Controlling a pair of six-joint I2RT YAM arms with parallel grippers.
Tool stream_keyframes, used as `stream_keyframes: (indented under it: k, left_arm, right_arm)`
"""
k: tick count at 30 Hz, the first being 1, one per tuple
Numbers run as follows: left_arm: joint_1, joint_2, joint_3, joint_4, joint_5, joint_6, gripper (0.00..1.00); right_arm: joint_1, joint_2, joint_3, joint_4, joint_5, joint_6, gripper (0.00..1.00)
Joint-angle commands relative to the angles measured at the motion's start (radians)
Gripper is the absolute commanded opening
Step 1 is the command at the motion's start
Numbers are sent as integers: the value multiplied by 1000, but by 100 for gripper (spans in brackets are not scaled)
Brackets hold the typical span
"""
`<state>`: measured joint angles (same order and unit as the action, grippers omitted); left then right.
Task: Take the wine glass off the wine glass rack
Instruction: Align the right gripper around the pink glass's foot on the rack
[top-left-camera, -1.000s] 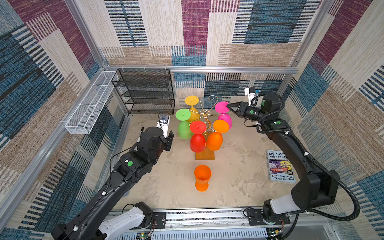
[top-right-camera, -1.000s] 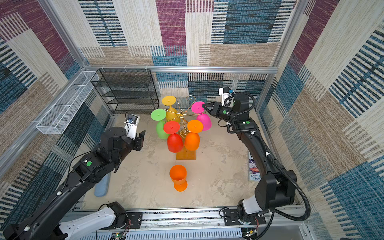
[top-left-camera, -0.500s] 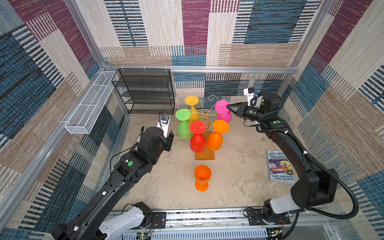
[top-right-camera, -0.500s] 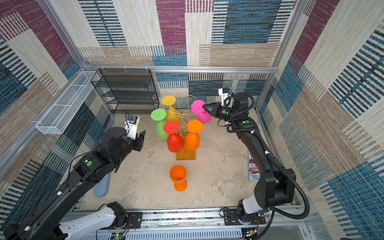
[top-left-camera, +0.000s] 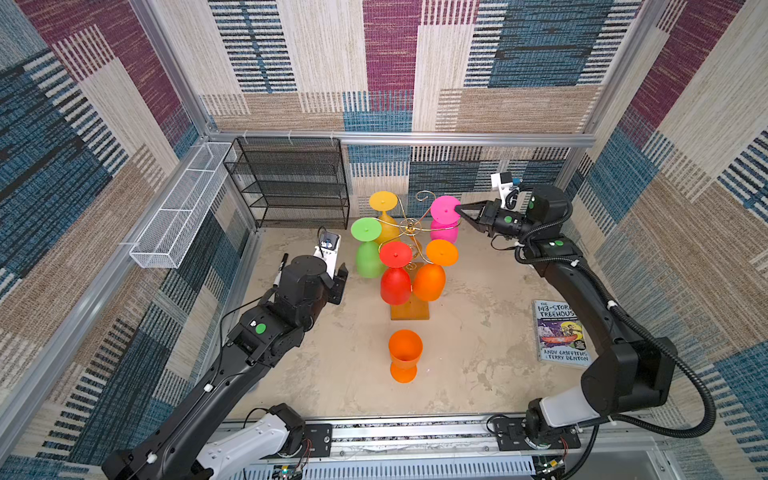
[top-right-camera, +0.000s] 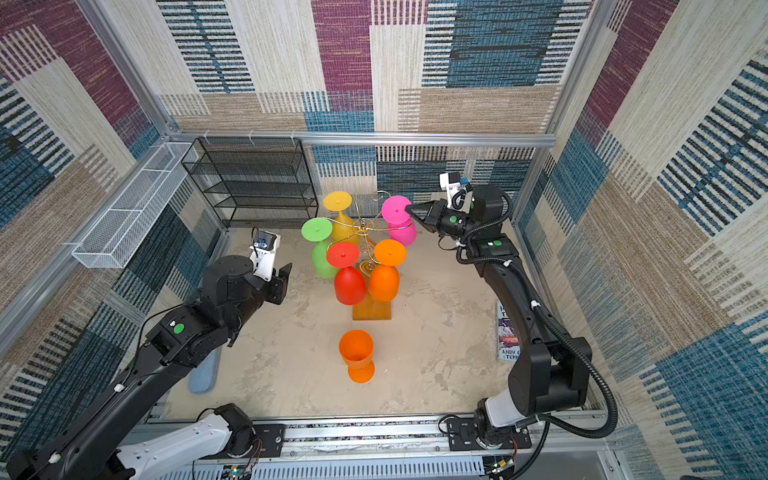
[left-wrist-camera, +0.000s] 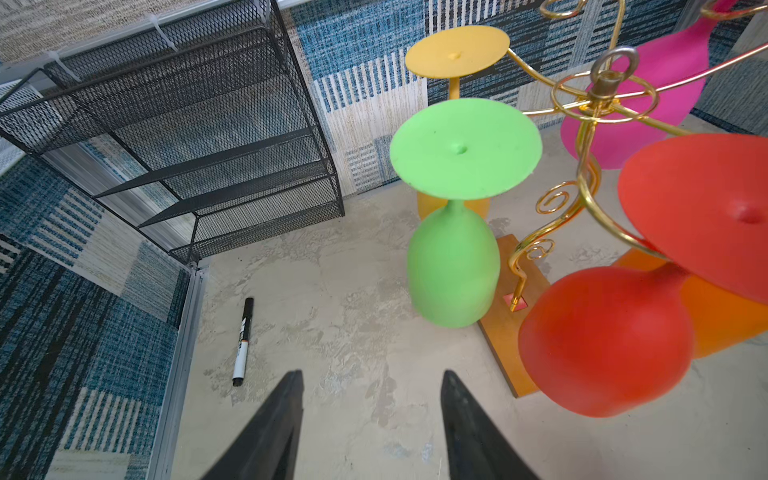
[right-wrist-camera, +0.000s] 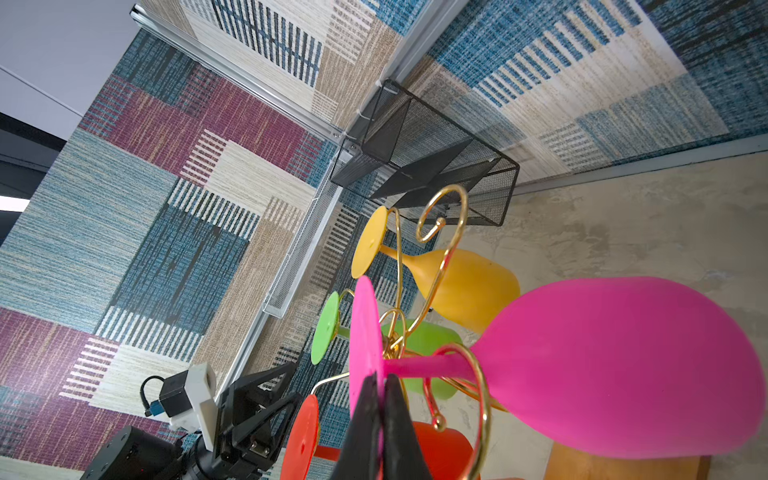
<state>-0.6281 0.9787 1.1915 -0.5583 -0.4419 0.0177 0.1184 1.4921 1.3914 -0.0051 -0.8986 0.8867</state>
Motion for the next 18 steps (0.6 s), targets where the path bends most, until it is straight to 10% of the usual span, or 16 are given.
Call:
stream_keyframes:
  k: [1,18]
  left_arm:
    - [4,-5,-3,20,3,-46,56]
    - [8,-7,-10,22,12,-50,56]
  right_arm:
    - [-7,-16,-2,51,-16,18,0]
    - [-39,-108,-112,59,-31,11,0]
